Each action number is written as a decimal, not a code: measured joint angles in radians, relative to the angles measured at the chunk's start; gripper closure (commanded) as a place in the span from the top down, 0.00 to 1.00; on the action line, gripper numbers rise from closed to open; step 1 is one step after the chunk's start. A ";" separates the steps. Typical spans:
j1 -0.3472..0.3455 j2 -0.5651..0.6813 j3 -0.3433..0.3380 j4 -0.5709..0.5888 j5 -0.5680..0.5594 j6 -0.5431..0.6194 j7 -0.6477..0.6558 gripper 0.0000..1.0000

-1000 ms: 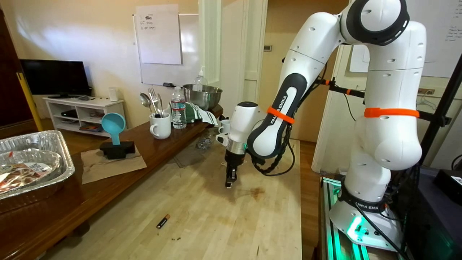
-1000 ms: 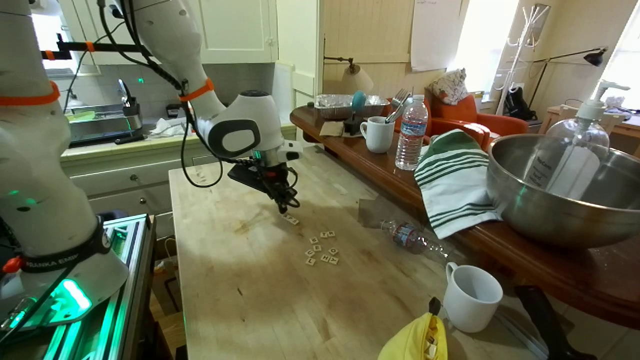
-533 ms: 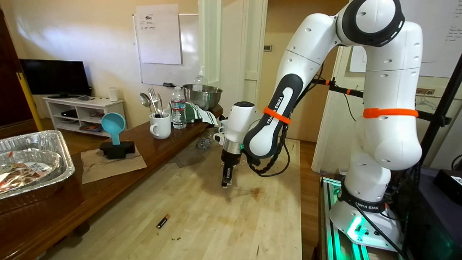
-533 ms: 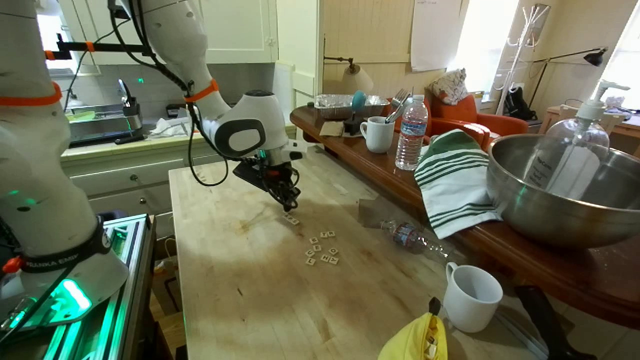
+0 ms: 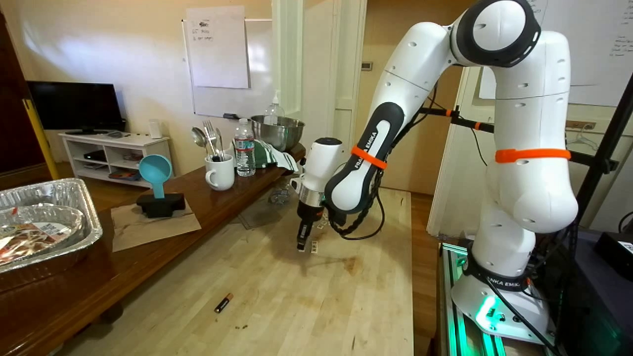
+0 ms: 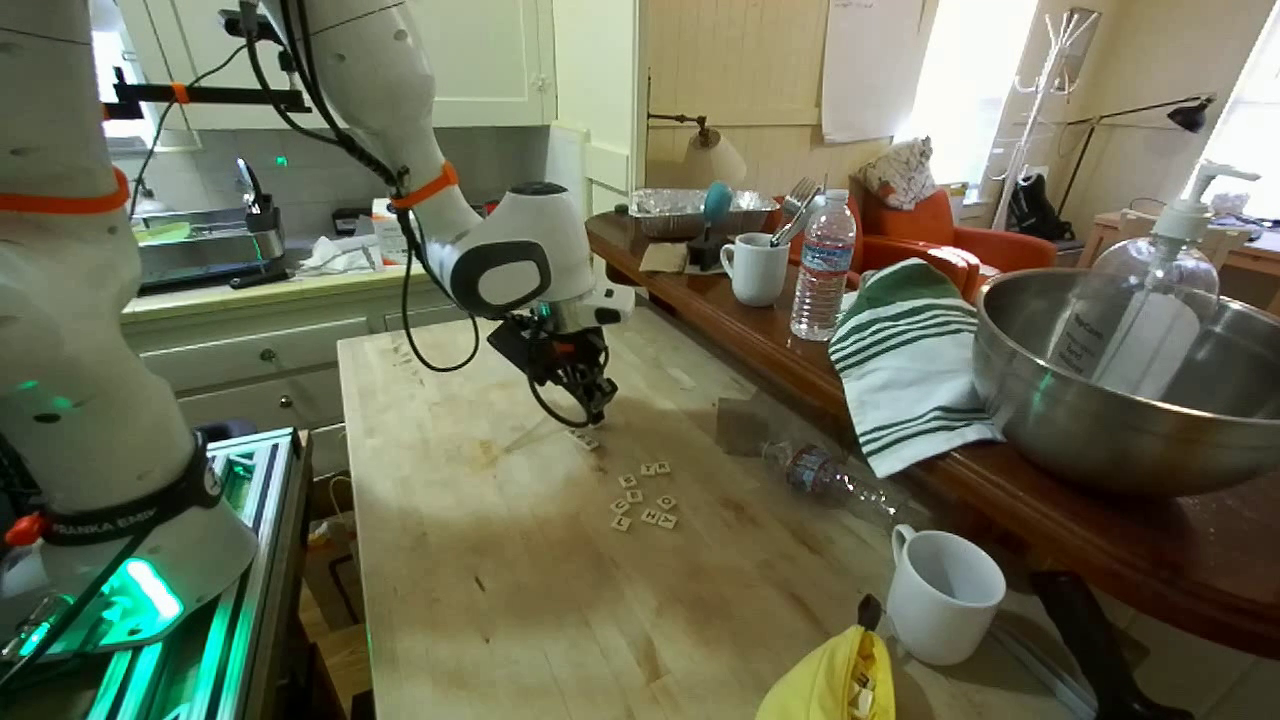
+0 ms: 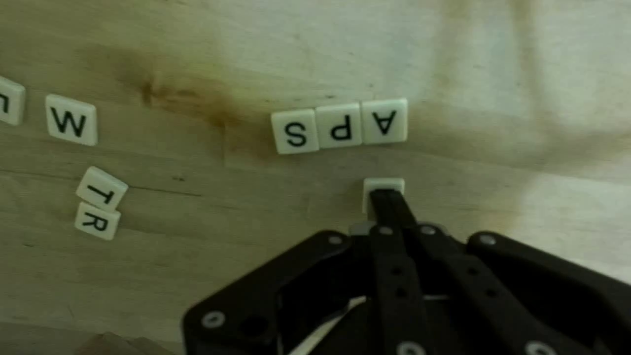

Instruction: Align the blocks on the table

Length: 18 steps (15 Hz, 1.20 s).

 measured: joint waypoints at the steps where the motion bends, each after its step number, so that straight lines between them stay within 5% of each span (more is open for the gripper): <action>1: 0.000 0.005 -0.016 0.007 -0.004 0.000 0.018 0.00; 5: 0.012 0.012 -0.129 0.018 -0.089 0.000 0.120 0.00; 11: 0.100 0.012 -0.373 0.021 -0.359 -0.021 0.305 0.00; 18: 0.137 0.000 -0.403 0.031 -0.394 -0.029 0.341 0.00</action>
